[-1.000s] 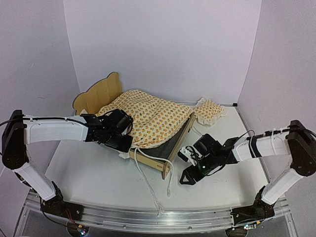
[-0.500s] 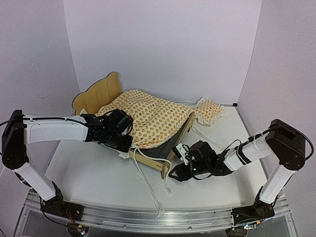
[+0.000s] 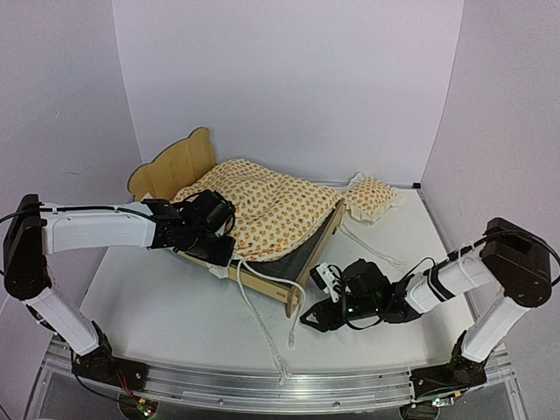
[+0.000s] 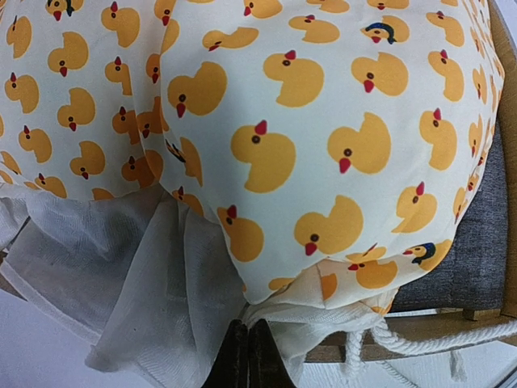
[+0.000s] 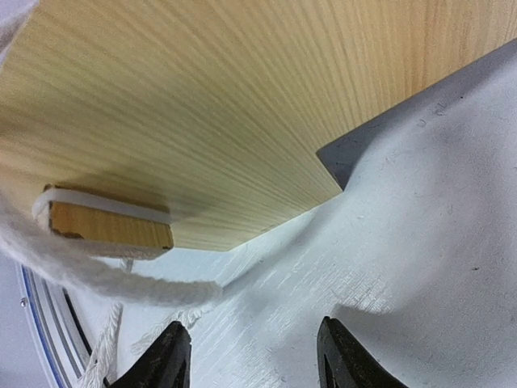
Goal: Set up the pet bed
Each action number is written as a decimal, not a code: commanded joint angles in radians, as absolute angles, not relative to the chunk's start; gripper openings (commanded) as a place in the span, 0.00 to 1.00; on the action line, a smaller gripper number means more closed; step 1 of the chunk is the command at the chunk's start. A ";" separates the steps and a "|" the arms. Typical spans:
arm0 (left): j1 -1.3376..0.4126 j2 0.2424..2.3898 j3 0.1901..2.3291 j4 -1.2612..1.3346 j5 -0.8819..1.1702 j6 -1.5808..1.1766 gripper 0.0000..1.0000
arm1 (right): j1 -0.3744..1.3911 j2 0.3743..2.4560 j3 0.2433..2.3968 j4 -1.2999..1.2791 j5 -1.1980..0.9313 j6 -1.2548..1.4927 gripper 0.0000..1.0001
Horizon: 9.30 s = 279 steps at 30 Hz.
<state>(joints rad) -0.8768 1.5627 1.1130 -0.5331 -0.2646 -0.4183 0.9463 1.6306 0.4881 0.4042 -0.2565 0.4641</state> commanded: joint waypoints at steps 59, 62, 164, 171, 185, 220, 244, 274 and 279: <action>-0.822 1.489 1.177 -0.431 -0.473 -0.475 0.00 | 0.976 1.895 1.696 -0.631 -0.001 0.041 0.00; -0.821 1.495 1.178 -0.428 -0.463 -0.477 0.00 | 0.976 1.926 1.713 -0.632 -0.029 0.037 0.00; -0.821 1.414 1.100 -0.361 -0.287 -0.508 0.00 | 0.919 2.145 1.771 -0.629 -0.072 0.393 0.30; -0.821 1.406 1.103 -0.360 -0.282 -0.502 0.00 | 0.920 2.148 1.738 -0.624 -0.110 0.419 0.22; -0.821 1.404 1.105 -0.360 -0.283 -0.497 0.00 | 0.922 2.060 1.630 -0.604 -0.235 0.482 0.00; -0.821 1.393 1.094 -0.352 -0.302 -0.510 0.00 | 0.965 1.904 1.729 -0.728 -0.031 0.146 0.00; -0.821 1.383 1.091 -0.348 -0.305 -0.508 0.00 | 0.967 1.931 1.840 -0.677 -0.073 0.138 0.00; -0.821 1.367 1.084 -0.348 -0.308 -0.503 0.00 | 1.033 1.999 1.602 -0.410 0.029 0.147 0.00; -0.821 1.360 1.081 -0.347 -0.305 -0.504 0.00 | 1.039 2.014 1.574 -0.348 0.061 0.097 0.00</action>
